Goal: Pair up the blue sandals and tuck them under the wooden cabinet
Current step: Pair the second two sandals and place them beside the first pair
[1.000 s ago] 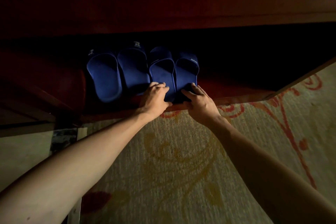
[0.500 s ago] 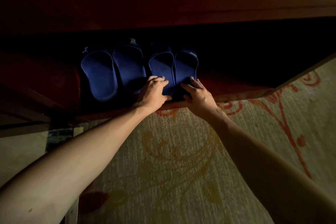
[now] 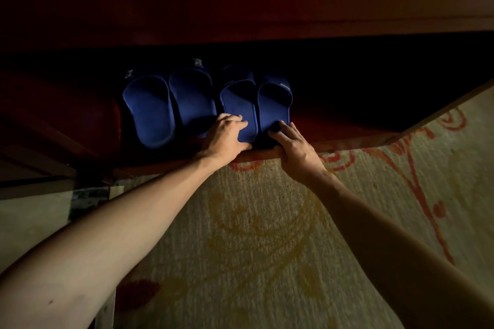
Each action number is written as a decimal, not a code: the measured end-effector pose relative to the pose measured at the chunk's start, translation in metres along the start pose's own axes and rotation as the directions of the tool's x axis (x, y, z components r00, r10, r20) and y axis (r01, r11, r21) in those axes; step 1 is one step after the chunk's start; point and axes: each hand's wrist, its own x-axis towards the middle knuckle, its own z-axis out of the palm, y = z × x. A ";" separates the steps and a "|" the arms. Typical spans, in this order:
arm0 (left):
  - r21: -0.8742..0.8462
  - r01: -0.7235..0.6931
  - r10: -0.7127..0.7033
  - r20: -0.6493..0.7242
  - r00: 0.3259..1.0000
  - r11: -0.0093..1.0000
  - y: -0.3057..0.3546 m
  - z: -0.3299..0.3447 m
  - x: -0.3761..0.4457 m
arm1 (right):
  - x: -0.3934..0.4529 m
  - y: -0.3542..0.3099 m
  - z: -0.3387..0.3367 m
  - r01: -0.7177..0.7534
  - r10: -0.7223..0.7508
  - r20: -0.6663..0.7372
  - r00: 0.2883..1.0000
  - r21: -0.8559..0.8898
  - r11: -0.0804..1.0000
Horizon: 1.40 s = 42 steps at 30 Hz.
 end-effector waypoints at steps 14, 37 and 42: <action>0.043 0.020 -0.008 -0.252 0.968 0.999 -0.032 -0.030 -0.037 | 0.017 -0.062 0.004 0.052 -0.075 -0.155 0.985 -0.143 0.988; 0.028 0.248 -0.238 -0.191 0.952 0.968 -0.122 -0.082 -0.100 | 0.027 -0.173 0.071 0.126 -0.136 -0.134 0.982 -0.086 0.988; 0.021 0.227 -0.219 -0.195 0.956 0.974 -0.124 -0.083 -0.109 | 0.018 -0.172 0.074 0.141 -0.150 -0.127 0.981 -0.077 0.987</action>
